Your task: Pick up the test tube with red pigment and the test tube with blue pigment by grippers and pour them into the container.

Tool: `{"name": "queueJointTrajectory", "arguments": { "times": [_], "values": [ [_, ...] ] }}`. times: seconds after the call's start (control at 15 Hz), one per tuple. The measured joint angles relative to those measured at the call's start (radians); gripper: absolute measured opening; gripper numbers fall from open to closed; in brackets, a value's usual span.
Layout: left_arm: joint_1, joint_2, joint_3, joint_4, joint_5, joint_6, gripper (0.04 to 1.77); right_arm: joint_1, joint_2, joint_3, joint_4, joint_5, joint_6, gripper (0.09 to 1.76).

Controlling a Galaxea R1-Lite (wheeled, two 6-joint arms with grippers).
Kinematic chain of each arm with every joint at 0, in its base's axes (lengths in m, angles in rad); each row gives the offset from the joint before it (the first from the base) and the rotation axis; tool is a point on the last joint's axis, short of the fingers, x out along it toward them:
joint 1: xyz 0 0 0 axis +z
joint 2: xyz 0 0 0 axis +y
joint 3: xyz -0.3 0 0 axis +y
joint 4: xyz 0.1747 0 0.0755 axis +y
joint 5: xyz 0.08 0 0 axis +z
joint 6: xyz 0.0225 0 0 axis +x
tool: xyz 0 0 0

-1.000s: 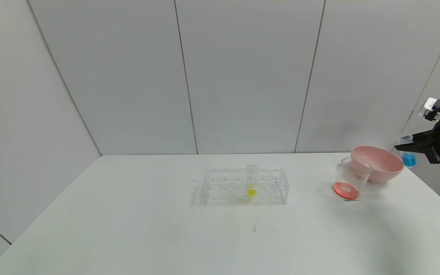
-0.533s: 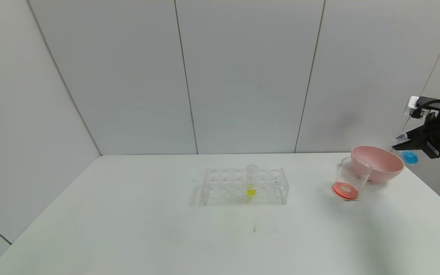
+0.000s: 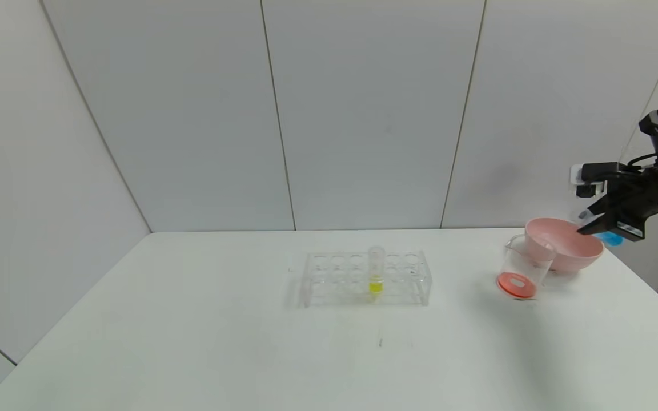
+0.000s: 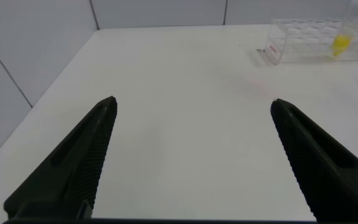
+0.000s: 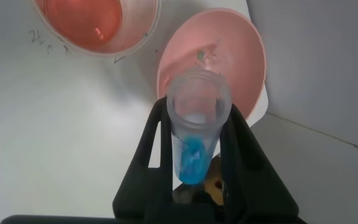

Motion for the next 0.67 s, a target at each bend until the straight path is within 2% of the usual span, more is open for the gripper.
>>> {"name": "queueJointTrajectory", "arguments": {
  "times": [0.47, 0.67],
  "values": [
    [0.0, 0.0, 0.0, 0.0, 0.0, 0.0, 1.76, 0.075, 0.011, -0.003, 0.016, -0.141, -0.06, 0.5],
    [0.0, 0.0, 0.0, 0.0, 0.0, 0.0, 1.76, 0.096, 0.01, -0.004, 0.066, -0.163, -0.064, 0.5]
  ]
}}
